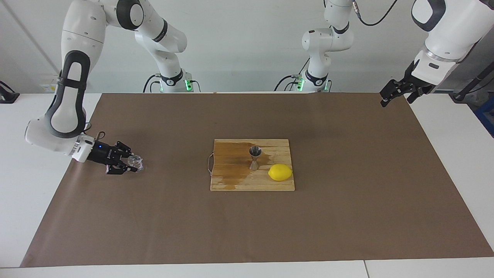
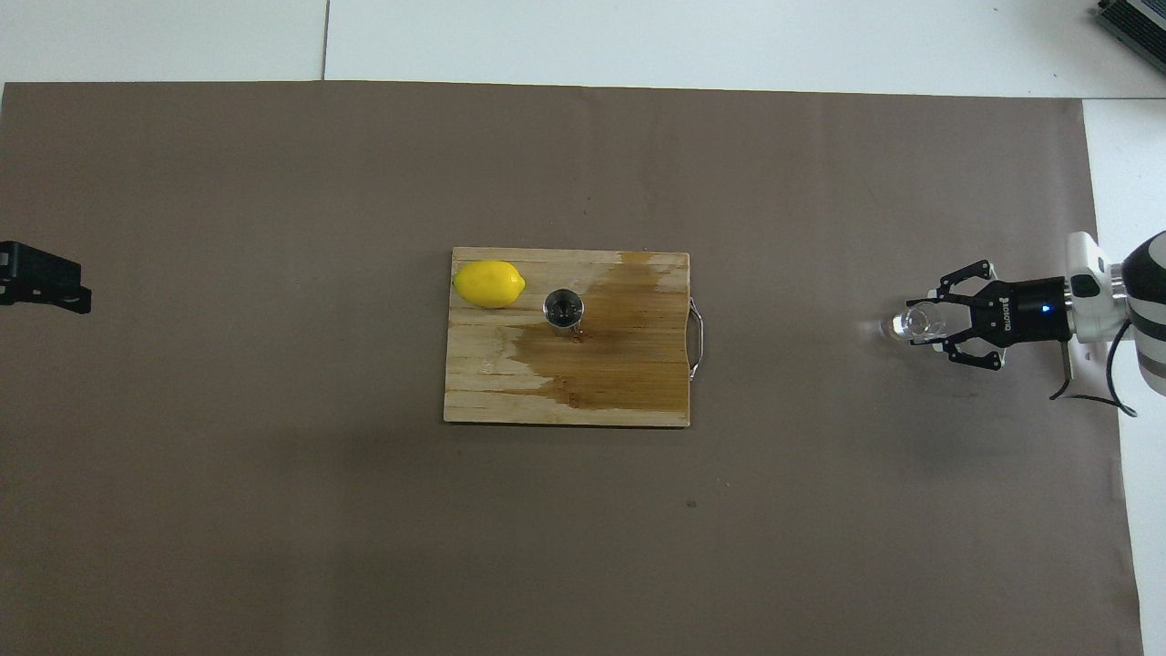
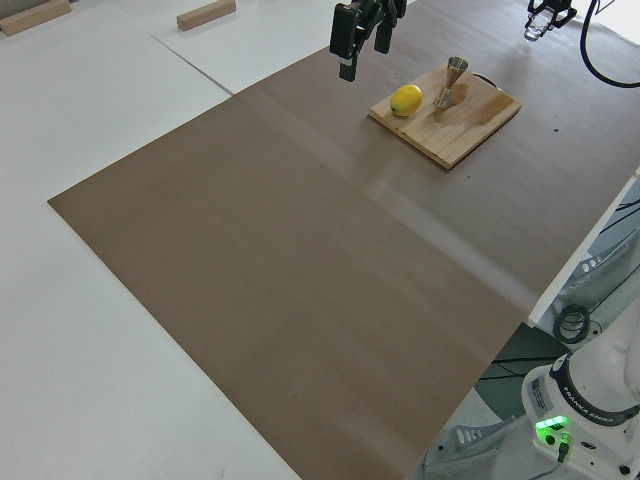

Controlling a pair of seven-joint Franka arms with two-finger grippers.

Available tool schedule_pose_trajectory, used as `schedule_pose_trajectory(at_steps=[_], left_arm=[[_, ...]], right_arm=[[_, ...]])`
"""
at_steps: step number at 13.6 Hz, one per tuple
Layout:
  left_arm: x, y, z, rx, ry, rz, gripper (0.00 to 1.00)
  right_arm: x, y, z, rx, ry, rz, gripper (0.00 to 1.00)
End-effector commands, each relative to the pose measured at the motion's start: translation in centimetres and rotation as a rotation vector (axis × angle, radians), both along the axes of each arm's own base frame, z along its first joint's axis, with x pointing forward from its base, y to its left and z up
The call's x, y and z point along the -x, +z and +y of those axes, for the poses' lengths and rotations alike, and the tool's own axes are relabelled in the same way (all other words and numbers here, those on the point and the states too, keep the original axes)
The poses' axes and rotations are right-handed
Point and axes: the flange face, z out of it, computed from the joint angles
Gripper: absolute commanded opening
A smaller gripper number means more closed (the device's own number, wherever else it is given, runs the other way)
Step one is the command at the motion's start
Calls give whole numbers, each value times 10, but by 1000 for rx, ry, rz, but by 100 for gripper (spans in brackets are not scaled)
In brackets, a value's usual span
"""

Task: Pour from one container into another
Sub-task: 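Lower the clear glass onto the table with the right gripper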

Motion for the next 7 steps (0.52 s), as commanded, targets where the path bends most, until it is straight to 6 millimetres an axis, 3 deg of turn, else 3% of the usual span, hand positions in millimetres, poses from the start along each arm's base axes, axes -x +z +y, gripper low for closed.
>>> schedule_pose_trajectory(at_steps=[1, 7], left_arm=[[8, 2, 2, 1, 6, 2, 100], [8, 2, 2, 1, 6, 2, 100]], right_arm=[[-5, -7, 2, -21, -12, -19, 100], [-9, 4, 7, -32, -27, -18, 100]])
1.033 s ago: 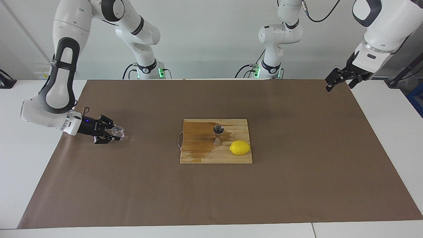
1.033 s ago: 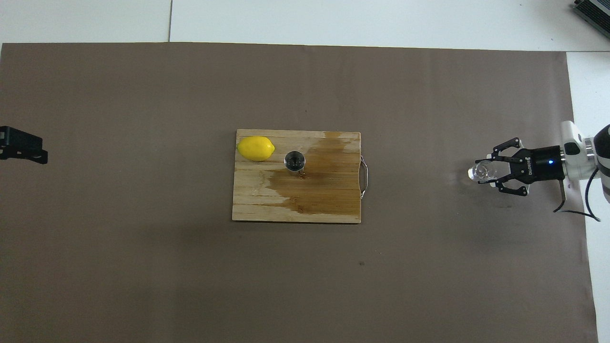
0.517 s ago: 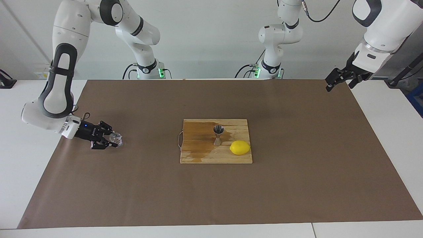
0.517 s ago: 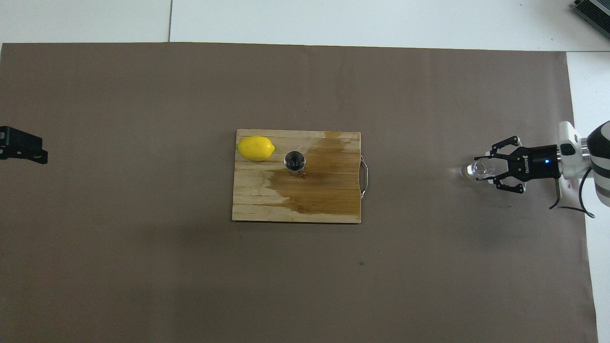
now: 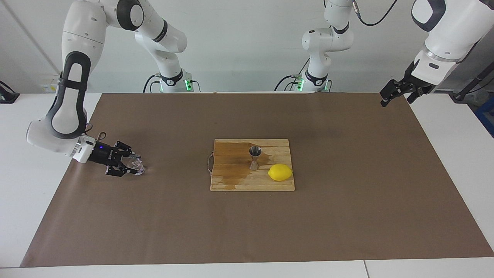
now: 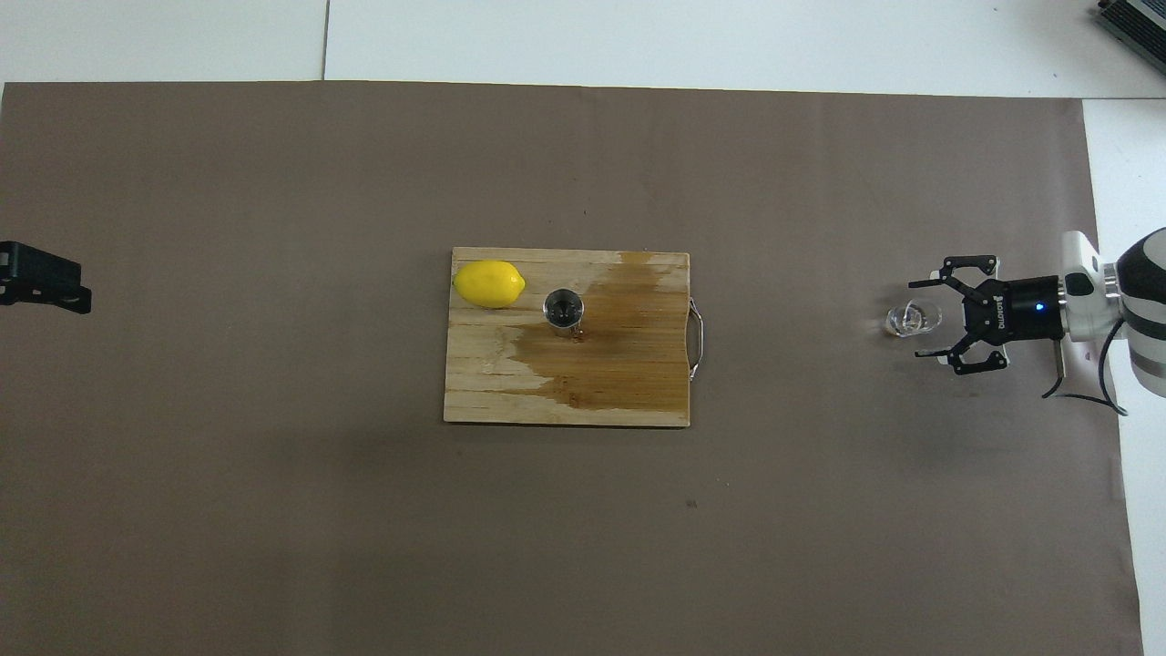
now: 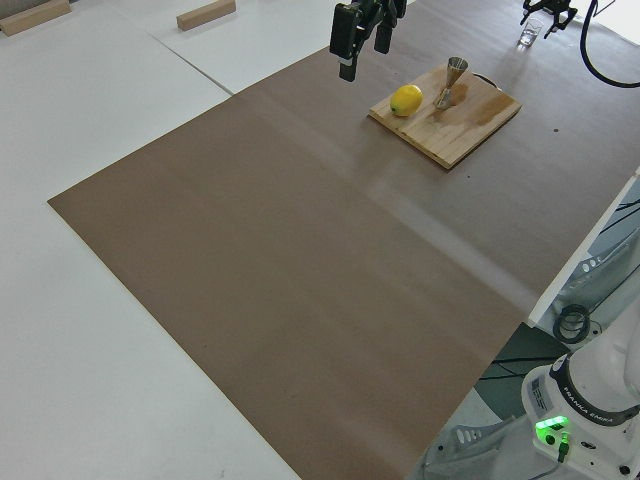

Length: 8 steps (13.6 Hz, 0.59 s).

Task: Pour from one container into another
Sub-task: 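Lower the clear glass onto the table with the right gripper, then open the right gripper to release the clear glass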

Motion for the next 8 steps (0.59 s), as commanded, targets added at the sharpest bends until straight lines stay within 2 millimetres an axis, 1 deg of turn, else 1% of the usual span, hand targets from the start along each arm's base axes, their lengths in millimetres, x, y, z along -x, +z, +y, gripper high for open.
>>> schedule_pose_trajectory(at_steps=[1, 2, 3, 4, 6, 7, 8], left_arm=[[8, 2, 2, 1, 6, 2, 100], [8, 2, 2, 1, 6, 0, 100], [8, 2, 2, 1, 6, 2, 100], [8, 2, 2, 1, 6, 2, 100], [8, 2, 2, 0, 7, 2, 100], [8, 2, 2, 1, 6, 2, 100], [8, 2, 2, 1, 6, 2, 100]], right_arm=[[-6, 17, 3, -11, -37, -3, 100], [-7, 29, 6, -4, -57, 15, 100], [-9, 46, 10, 7, -68, 18, 100], [-13, 65, 24, 22, -71, 22, 100], [-17, 102, 46, 72, -121, 87, 100], [-21, 117, 57, 98, -147, 119, 100], [-24, 128, 70, 121, -173, 154, 100]])
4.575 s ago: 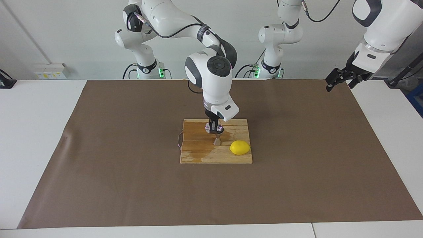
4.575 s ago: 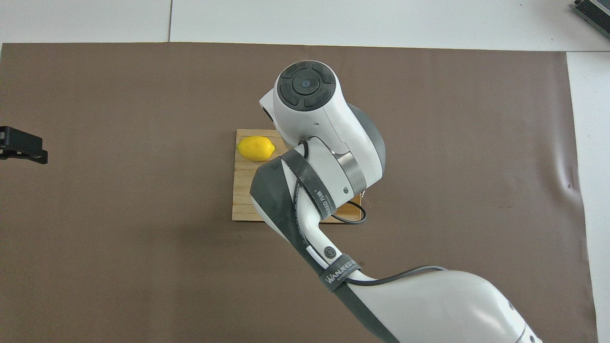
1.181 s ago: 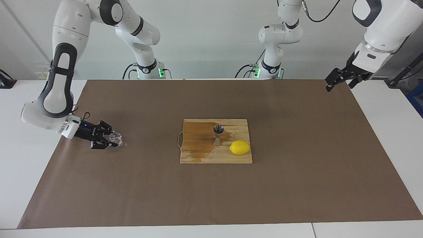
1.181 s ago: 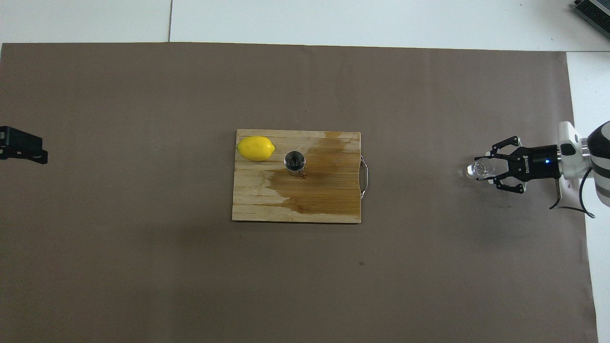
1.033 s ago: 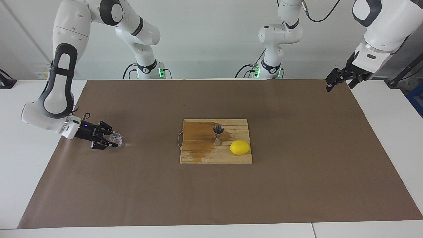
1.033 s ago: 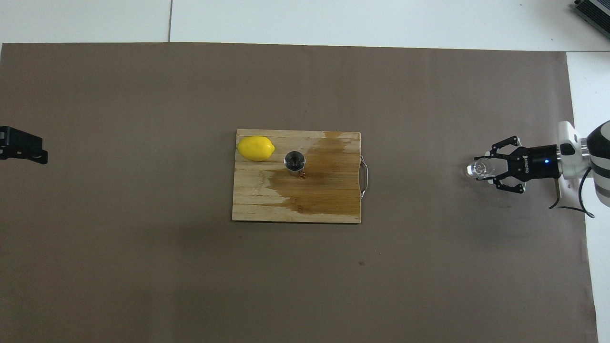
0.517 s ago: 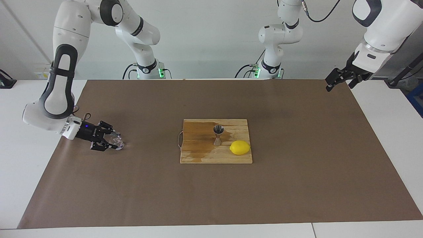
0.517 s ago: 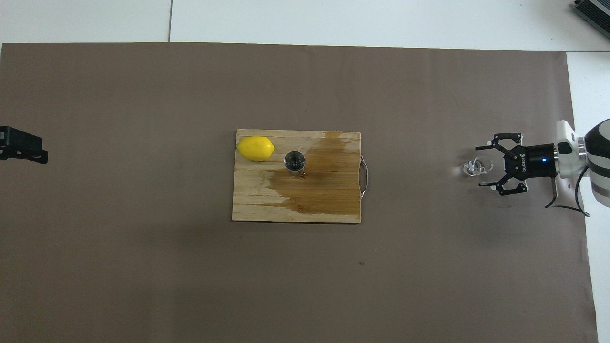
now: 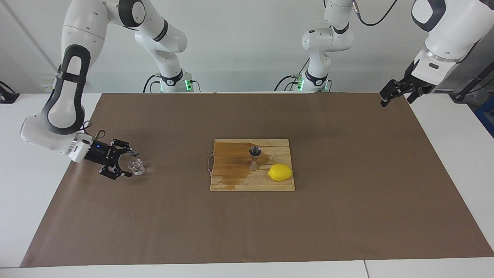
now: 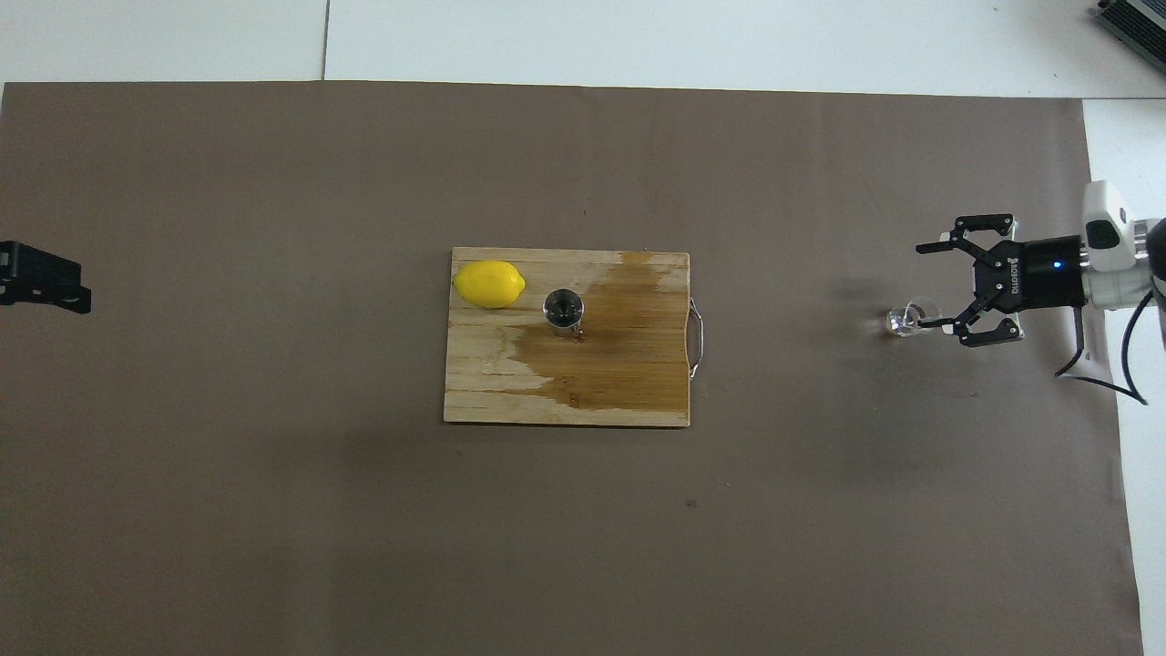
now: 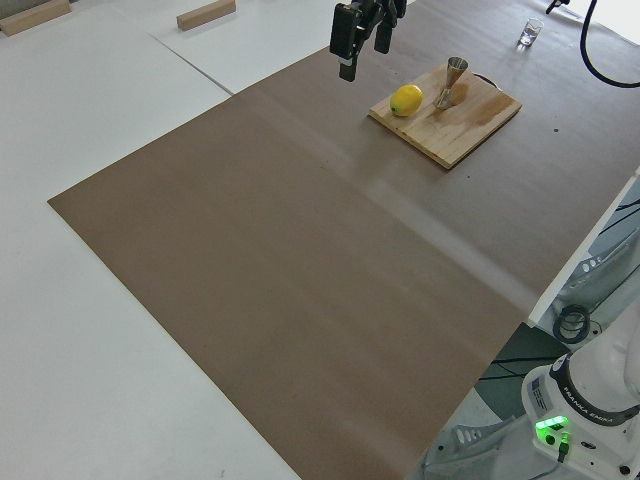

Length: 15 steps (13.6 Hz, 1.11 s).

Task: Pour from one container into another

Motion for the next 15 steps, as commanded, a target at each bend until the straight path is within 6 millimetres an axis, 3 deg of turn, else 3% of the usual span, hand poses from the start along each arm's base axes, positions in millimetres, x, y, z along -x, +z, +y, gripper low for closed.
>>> schedule_pose_trajectory(at_steps=[1, 4, 10, 13, 15], left_arm=[[8, 2, 2, 1, 6, 2, 100], [8, 2, 2, 1, 6, 2, 100], [8, 2, 2, 1, 6, 2, 100], [8, 2, 2, 1, 6, 2, 100], [8, 2, 2, 1, 6, 2, 100]], right_arm=[[-2, 33, 29, 68, -84, 100, 100], [-6, 58, 60, 165, -230, 190, 100], [-18, 82, 117, 274, -509, 316, 100], [-19, 84, 132, 327, -632, 385, 100], [-18, 95, 129, 390, -740, 405, 100]])
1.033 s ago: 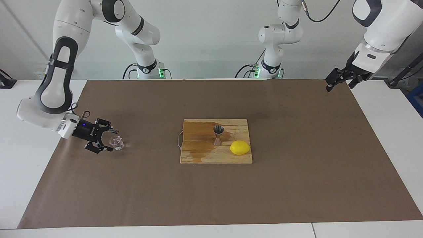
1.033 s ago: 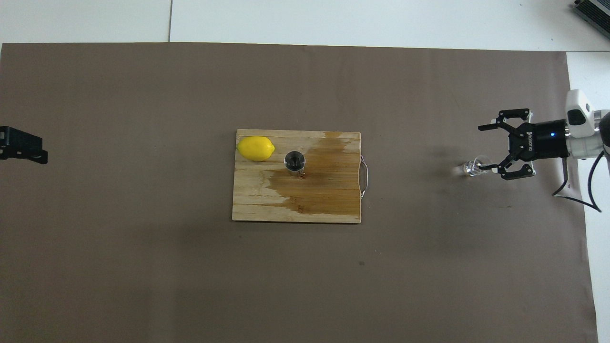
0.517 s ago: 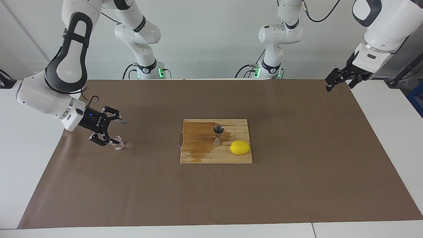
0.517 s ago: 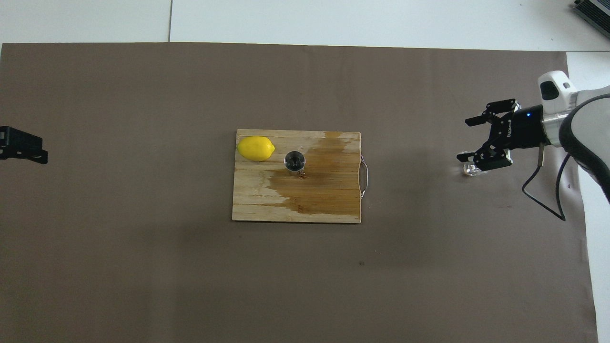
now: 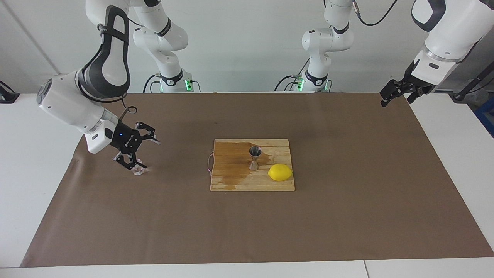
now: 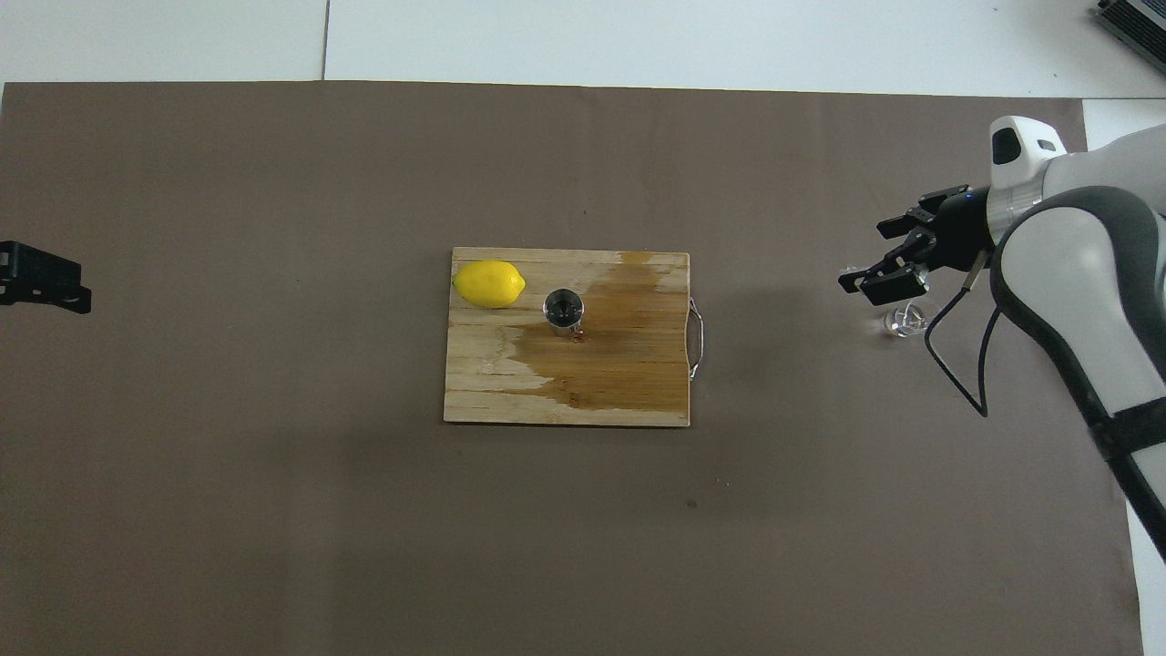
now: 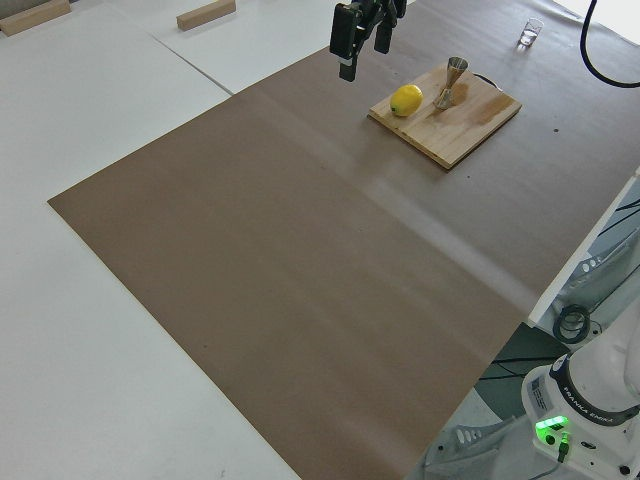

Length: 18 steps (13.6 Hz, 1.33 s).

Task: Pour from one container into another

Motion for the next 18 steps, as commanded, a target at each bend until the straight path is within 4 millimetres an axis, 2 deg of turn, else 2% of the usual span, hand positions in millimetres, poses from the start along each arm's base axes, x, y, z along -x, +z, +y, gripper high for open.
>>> schedule_pose_trajectory(at_steps=[1, 3, 5, 7, 8, 10, 11, 13, 16, 17, 18], left_arm=[[8, 2, 2, 0, 7, 2, 100], [8, 2, 2, 0, 7, 2, 100], [8, 2, 2, 2, 6, 2, 100], [8, 2, 2, 1, 6, 2, 100], [8, 2, 2, 1, 6, 2, 100], [8, 2, 2, 1, 6, 2, 100], [8, 2, 2, 1, 6, 2, 100], [8, 2, 2, 1, 6, 2, 100], [8, 2, 2, 1, 6, 2, 100], [8, 2, 2, 1, 6, 2, 100], [8, 2, 2, 1, 6, 2, 100]], right_arm=[[2, 18, -6, 100, -144, 26, 100], [0, 31, 4, 154, -287, 45, 100], [-1, 39, 2, 184, -409, 57, 100], [-7, 64, -3, 263, -535, 29, 100], [-4, 66, -3, 294, -597, 48, 100], [6, 82, 7, 338, -700, 72, 100], [12, 95, 5, 354, -760, 87, 100], [24, 121, -4, 356, -867, 134, 100], [46, 155, -19, 337, -903, 147, 100], [55, 164, -24, 322, -912, 143, 100], [65, 167, -37, 289, -934, 163, 100]])
